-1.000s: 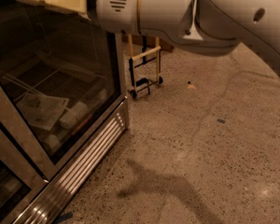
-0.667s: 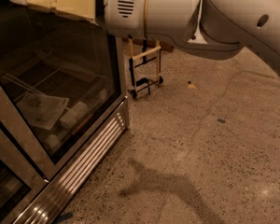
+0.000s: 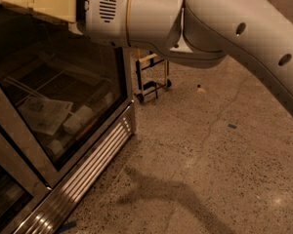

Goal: Pick orange can from top drawer and place on counter

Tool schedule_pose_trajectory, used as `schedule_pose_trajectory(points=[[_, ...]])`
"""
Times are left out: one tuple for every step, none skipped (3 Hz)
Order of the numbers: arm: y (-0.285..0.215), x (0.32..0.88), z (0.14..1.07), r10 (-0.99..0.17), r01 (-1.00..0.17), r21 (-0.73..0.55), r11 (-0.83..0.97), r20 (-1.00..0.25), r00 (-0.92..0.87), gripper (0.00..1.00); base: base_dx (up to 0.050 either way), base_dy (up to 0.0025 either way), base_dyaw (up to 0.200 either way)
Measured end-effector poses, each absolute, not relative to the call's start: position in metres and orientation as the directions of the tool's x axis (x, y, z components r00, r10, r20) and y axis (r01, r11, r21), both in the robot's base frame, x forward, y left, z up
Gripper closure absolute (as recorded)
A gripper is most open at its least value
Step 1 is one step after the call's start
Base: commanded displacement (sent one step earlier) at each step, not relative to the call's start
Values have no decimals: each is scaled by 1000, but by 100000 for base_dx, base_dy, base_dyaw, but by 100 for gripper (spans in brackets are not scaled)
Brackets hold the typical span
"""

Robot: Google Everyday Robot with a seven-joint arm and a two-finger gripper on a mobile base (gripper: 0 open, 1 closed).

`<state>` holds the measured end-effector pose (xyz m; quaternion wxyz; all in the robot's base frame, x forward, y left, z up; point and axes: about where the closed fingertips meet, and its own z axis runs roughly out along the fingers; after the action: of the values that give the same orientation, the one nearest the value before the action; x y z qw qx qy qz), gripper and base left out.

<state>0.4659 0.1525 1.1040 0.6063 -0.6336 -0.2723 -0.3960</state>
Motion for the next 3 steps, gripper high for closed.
schedule_pose_trajectory(points=[[206, 454, 1068, -189, 703, -711, -10, 692, 697, 0, 0, 0, 0], [238, 448, 1045, -229, 592, -803, 75, 564, 794, 0, 0, 0, 0], [237, 448, 1048, -227, 601, -796, 68, 574, 787, 0, -11, 17, 19632]])
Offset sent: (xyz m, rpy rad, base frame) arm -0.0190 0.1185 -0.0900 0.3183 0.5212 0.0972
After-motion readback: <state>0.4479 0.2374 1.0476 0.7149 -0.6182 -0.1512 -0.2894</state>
